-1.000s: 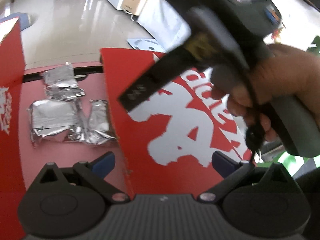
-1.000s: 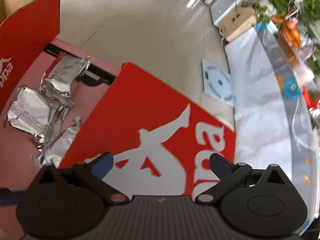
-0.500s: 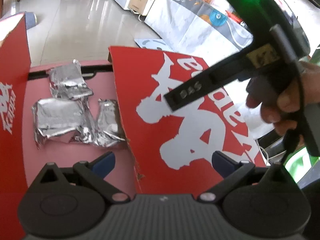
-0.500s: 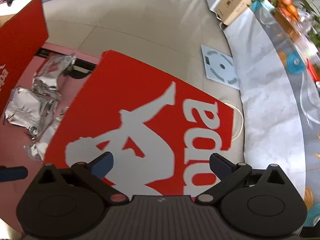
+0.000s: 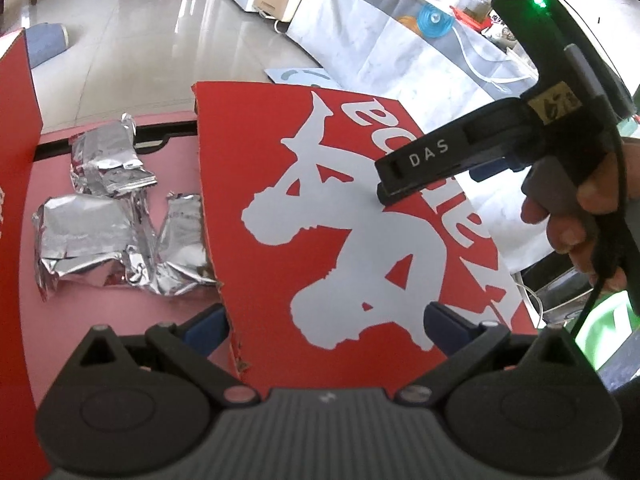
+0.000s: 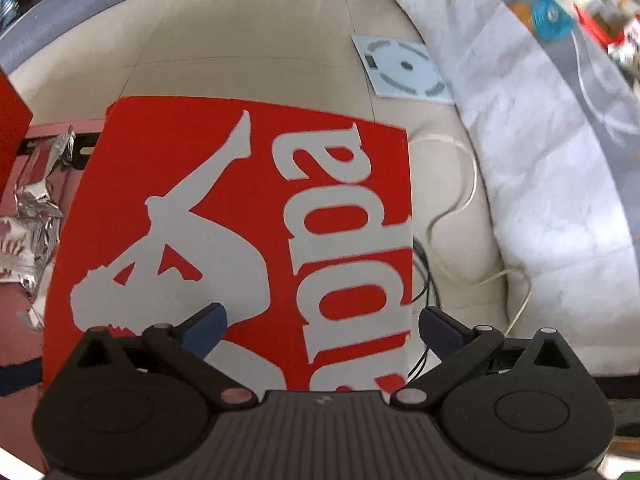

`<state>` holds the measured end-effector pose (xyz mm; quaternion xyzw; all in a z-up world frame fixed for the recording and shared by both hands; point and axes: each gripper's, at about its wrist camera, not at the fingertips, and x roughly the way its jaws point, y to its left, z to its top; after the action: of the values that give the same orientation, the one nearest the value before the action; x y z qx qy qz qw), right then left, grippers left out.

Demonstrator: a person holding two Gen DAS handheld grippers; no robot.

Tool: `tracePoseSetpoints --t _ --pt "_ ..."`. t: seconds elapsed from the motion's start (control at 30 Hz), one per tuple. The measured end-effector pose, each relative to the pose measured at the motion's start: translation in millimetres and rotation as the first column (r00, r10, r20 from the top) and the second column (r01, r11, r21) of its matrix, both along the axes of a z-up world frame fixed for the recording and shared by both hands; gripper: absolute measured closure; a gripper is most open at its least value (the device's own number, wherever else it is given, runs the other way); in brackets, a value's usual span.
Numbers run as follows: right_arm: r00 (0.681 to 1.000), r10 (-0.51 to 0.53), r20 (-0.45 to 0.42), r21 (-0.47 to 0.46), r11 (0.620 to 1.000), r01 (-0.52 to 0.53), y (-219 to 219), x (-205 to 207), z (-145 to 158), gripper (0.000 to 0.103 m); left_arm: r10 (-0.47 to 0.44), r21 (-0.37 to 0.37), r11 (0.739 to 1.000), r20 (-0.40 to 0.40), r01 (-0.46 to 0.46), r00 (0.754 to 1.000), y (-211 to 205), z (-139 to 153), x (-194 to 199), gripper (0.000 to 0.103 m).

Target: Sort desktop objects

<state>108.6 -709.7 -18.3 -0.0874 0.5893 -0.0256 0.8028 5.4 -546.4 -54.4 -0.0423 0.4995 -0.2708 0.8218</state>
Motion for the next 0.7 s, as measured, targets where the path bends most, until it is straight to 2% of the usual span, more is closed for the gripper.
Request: tracePoseSetpoints --t 0.2,0.53,0.7 --pt "0.999 -0.044 -0.021 0.027 0.999 0.044 -12.5 0.4 0.8 0.001 0.001 0.027 1.000 0.002 -0.001 1.000 -5.6 -2.3 -1.1 0.000" --pt "0.999 -0.022 -0.032 0.034 0.999 0.023 -11.9 -2.0 1.3 0.001 0.036 0.021 0.999 -0.022 -0.036 0.999 -6.9 -3.2 4.5 0.000" --pt "1.000 -0.013 -0.027 0.029 0.999 0.013 -10.5 -2.0 0.8 0.001 -0.033 0.056 0.998 0.015 0.032 0.999 -7.7 -3.8 -0.5 0.000"
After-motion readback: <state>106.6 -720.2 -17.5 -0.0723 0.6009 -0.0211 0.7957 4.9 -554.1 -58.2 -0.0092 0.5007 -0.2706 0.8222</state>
